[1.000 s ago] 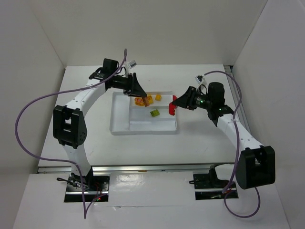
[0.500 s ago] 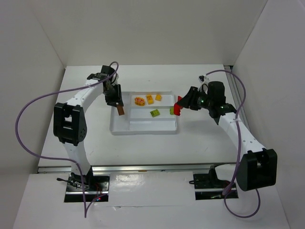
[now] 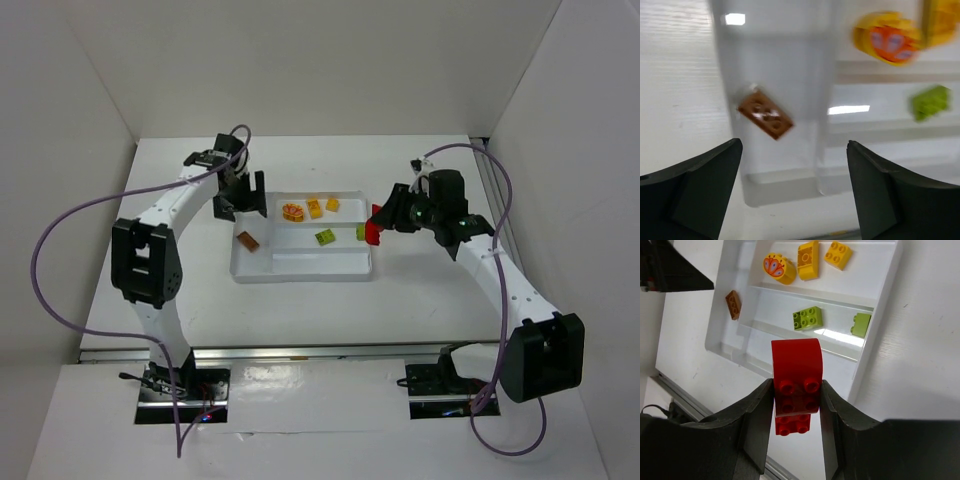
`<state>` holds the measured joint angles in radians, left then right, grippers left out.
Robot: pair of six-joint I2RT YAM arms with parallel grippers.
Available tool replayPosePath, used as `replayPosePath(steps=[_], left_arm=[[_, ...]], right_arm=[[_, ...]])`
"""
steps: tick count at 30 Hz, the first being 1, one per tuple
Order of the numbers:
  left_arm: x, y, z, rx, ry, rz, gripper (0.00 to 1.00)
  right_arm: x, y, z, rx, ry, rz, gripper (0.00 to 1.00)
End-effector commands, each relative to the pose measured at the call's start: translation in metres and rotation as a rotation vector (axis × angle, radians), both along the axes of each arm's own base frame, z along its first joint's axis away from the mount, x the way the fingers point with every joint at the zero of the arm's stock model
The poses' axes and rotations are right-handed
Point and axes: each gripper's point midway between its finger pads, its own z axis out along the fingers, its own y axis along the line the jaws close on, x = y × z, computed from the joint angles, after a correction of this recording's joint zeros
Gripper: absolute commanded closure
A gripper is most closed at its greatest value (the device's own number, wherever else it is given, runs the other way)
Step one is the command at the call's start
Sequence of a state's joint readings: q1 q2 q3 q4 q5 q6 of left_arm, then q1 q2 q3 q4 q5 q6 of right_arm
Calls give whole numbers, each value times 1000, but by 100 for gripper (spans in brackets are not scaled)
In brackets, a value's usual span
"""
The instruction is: Sort the legos into containers by color
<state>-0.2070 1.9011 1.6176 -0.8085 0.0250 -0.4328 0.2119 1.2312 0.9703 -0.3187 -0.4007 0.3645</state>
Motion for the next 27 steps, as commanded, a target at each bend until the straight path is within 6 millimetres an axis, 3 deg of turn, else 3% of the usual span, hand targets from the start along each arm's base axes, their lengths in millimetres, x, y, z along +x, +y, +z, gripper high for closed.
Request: replayPosePath(steps=[1,3,4,7,8,9,10,14,16,19,27], left_arm=[[-7,-56,111,-229,-271,-225,6],[-21,-91,131,-399,-356,-382,8],[-49,-117,158,-591,-374,-535,8],[-83,-143,169,-789,-363,-687,8],[-86,-148,185,-835,-426,-738,6],[-94,-152,177,-873,-410,-748,6],[-107,-159,185,-944,-396,-782,6],[-120,-180,193,-1005,-431,-866,6],[-135,-194,194,-1051,-415,-920,4],[-144,-207,203,-1072,-441,-957,0],[-136,-231,207,-1106,-437,-961,1]], right_arm=[[1,11,33,34,-92,59,89],[-6,30,53,120,-147,171,87],[-10,35,51,146,-143,199,87],[-20,52,75,250,-187,308,87],[-29,57,78,286,-182,364,87],[-32,60,85,311,-193,389,87],[-34,64,95,355,-213,408,87],[-43,74,121,465,-238,483,87],[-47,78,126,500,-236,509,87],[-50,81,130,503,-242,529,87],[-51,83,128,491,-234,529,87]])
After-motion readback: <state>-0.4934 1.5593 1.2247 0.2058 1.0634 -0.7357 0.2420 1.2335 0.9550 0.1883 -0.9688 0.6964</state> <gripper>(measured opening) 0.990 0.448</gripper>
